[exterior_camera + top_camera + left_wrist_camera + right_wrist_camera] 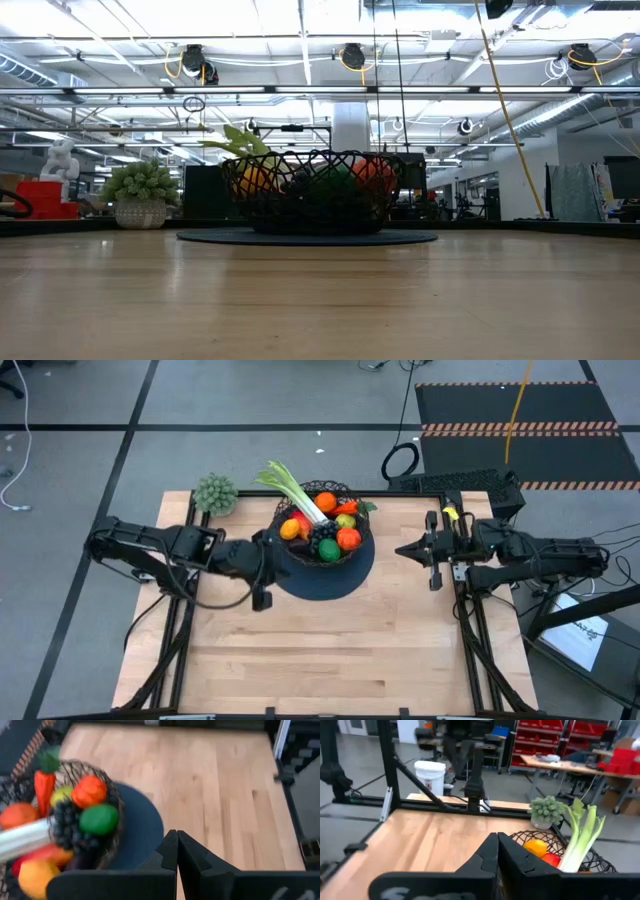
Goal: Build produce basket
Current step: Return to Home Position
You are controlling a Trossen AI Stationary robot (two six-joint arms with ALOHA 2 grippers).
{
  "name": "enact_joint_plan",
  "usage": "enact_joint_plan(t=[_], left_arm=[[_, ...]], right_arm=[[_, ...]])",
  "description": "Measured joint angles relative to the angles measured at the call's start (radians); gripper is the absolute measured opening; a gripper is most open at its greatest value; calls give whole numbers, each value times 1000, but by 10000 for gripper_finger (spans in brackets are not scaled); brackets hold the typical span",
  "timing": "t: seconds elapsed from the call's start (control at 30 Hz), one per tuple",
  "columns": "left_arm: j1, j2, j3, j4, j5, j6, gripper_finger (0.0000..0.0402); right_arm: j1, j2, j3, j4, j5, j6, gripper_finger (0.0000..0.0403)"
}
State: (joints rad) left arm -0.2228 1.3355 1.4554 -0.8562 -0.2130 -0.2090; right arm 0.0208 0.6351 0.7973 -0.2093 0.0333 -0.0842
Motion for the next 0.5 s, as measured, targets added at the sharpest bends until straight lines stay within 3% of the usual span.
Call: enact_joint_plan(t=[0.17, 0.3, 0.5], left_arm=[[105, -123, -194, 225, 94, 51, 1], [184, -243, -352, 338, 107, 57, 1], [258, -372, -494, 237, 99, 128, 14]], right_arm=[[0, -51, -137, 79, -2, -64, 0], [0, -77, -235, 153, -3, -59, 0], [-2, -109, -367, 263, 48, 6, 0]])
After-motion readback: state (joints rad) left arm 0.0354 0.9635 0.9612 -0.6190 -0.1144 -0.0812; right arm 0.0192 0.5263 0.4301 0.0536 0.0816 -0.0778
